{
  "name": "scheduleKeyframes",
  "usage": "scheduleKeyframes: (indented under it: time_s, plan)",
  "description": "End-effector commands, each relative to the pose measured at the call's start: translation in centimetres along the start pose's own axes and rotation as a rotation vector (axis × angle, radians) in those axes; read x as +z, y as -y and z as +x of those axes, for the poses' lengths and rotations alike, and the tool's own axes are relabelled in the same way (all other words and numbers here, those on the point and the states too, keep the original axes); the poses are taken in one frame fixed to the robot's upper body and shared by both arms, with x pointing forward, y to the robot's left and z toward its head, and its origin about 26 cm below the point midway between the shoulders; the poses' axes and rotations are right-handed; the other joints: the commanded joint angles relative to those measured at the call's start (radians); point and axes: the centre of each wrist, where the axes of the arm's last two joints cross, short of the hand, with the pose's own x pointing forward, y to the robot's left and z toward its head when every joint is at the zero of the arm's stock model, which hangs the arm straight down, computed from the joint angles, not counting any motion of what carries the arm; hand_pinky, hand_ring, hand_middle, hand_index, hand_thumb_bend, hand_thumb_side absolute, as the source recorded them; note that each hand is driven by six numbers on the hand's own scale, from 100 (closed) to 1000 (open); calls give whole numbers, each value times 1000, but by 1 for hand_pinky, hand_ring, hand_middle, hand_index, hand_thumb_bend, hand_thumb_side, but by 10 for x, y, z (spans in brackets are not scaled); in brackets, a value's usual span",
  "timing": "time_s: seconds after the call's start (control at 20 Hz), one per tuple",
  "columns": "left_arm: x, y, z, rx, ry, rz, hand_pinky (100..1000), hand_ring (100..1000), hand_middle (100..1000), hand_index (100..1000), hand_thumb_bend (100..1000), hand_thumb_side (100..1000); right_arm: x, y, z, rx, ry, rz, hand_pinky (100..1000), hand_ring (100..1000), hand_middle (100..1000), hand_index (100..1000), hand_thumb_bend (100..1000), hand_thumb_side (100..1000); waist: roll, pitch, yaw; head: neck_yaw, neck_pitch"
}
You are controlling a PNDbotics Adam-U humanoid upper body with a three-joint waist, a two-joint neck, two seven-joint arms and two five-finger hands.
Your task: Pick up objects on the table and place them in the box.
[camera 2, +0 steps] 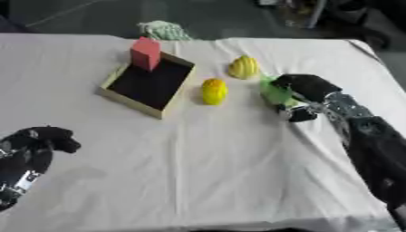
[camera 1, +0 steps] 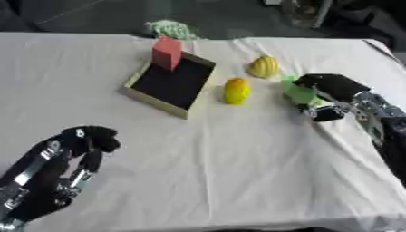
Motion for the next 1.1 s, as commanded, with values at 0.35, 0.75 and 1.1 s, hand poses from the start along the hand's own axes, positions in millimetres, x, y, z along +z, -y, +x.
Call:
scheduleKeyframes:
  time_s: [0.35, 0.75, 1.1]
  plan:
    - [-3, -3, 8, -21, 27, 4, 754, 732, 636, 808, 100, 608, -4, 25, 2, -97, -39, -255, 165, 359, 245, 448, 100, 157, 4, -11, -3, -3, 5]
    - [-3, -3, 8, -17, 27, 1, 754, 733, 637, 808, 100, 610, -15, 51, 22, -175, 57, -318, 140, 333, 217, 421, 100, 202, 1, -14, 0, -7, 5]
    - [-4, -3, 9, -15, 31, -6, 754, 732, 636, 808, 100, 611, -35, 90, 59, -203, 237, -349, 136, 327, 210, 414, 100, 216, 1, -14, 7, -16, 5]
